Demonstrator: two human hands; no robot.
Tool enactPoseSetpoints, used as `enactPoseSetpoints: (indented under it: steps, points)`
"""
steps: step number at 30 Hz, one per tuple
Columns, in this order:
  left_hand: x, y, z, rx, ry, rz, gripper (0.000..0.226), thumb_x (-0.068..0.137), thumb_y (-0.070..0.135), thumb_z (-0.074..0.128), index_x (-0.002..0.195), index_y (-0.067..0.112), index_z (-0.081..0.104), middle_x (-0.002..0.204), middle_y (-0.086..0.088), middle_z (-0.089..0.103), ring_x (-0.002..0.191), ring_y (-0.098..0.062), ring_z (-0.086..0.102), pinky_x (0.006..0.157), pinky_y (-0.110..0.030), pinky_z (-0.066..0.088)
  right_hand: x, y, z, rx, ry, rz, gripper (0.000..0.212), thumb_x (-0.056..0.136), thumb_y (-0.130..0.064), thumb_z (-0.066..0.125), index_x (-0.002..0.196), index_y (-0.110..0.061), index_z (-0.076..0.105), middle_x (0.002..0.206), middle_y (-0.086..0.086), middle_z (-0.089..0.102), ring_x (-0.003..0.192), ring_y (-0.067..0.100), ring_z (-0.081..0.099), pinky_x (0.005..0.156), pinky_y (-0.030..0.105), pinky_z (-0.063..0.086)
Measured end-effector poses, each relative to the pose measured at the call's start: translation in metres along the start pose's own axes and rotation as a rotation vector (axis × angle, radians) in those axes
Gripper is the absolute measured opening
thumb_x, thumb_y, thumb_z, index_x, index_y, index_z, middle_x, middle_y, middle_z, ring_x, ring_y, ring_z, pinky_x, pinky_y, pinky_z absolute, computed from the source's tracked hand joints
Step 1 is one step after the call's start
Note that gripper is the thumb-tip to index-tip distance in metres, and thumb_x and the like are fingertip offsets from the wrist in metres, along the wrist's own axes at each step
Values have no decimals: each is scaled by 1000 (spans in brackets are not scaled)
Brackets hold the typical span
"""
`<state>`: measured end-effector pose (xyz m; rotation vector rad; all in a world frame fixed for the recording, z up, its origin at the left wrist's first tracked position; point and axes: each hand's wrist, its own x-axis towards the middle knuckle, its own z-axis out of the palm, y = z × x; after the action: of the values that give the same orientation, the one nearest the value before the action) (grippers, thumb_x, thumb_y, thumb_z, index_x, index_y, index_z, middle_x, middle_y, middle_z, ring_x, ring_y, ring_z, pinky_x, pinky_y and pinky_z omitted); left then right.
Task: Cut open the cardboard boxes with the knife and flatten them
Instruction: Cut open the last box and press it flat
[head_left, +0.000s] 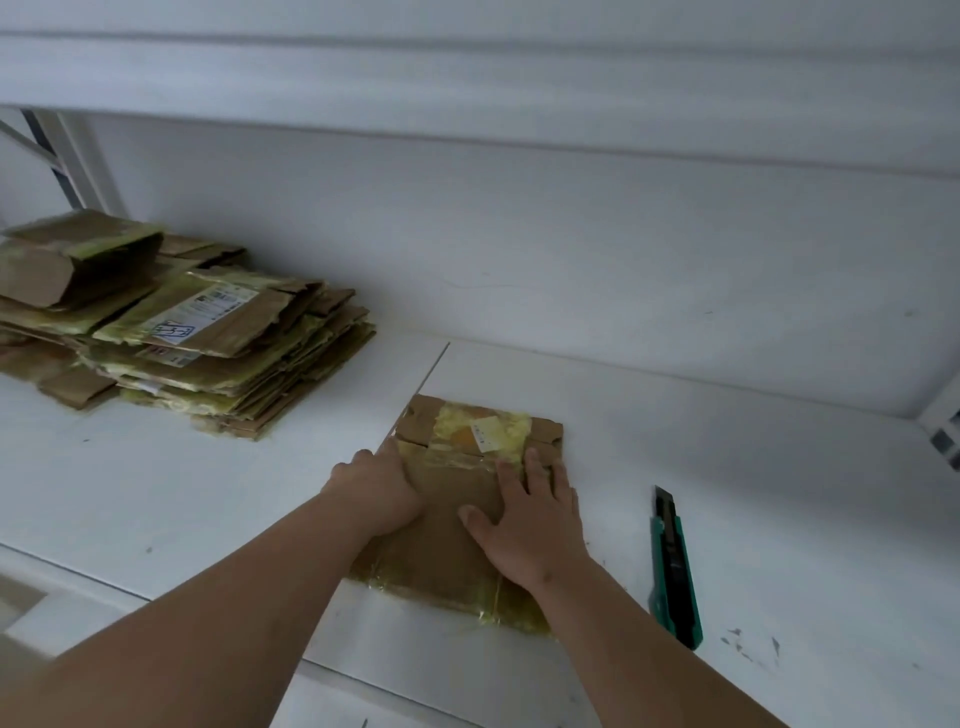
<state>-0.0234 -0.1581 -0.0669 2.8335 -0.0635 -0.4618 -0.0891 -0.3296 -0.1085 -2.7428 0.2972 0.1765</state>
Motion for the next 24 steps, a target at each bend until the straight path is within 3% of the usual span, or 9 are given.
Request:
enactPoseSetpoints:
  steps: [3, 6, 10, 15, 18, 20, 22, 24]
  points:
    - [-11, -4, -6, -236, 4, -116, 45, 78, 31, 63, 117, 16, 47, 103, -6, 55, 93, -24, 58, 85, -39, 54, -8, 4, -3, 28, -11, -24, 83, 92, -74, 34, 158, -34, 5, 166, -2, -13, 149, 27, -23, 123, 45, -5]
    - [-24, -7, -7, -404, -21, -173, 28, 80, 24, 65, 104, 12, 55, 99, -8, 59, 88, -23, 60, 86, -40, 55, -16, 6, -1, 36, -15, -51, 83, 91, -74, 35, 158, -35, 7, 166, -2, -12, 150, 28, -22, 123, 46, -4]
    - [-37, -16, -5, -455, 44, -158, 28, 82, 22, 59, 109, 17, 52, 99, -5, 58, 90, -23, 58, 86, -42, 54, -24, 2, 4, 65, 6, -89, 83, 90, -75, 37, 158, -34, 11, 166, 0, -11, 150, 29, -21, 123, 47, -3]
    - [-48, -44, -17, -666, 184, -97, 30, 84, 14, 50, 110, 29, 51, 94, -5, 62, 87, -27, 62, 79, -45, 58, -43, -20, 6, 320, 143, -58, 78, 89, -65, 53, 155, -39, 20, 164, -3, -17, 150, 29, -18, 121, 50, 9]
    - [-53, -65, -34, -798, 232, -34, 35, 84, 12, 51, 110, 33, 56, 97, -6, 67, 83, -27, 66, 72, -43, 60, -48, -45, 3, 552, 226, 15, 75, 92, -50, 61, 154, -40, 21, 164, 0, -1, 146, 33, 13, 115, 47, 27]
    - [-57, -83, -48, -845, 271, 15, 38, 85, 10, 53, 116, 31, 57, 96, -3, 68, 83, -27, 67, 72, -42, 59, -50, -69, 2, 764, 198, 47, 75, 93, -37, 62, 155, -40, 18, 155, 1, 19, 116, 18, 46, 96, 32, 42]
    - [-62, -108, -63, -866, 308, 52, 40, 86, 8, 54, 121, 28, 56, 95, 0, 67, 84, -26, 66, 74, -42, 58, -51, -98, 6, 923, 156, 74, 75, 94, -26, 60, 154, -40, 17, 131, -1, 48, 86, 4, 52, 77, 25, 45]
    - [-64, -140, -78, -839, 352, 64, 42, 84, 8, 55, 122, 27, 58, 96, 3, 68, 87, -24, 66, 78, -42, 57, -52, -127, 16, 985, 119, 74, 72, 94, -18, 59, 151, -40, 21, 102, -12, 59, 81, 5, 57, 71, 25, 49]
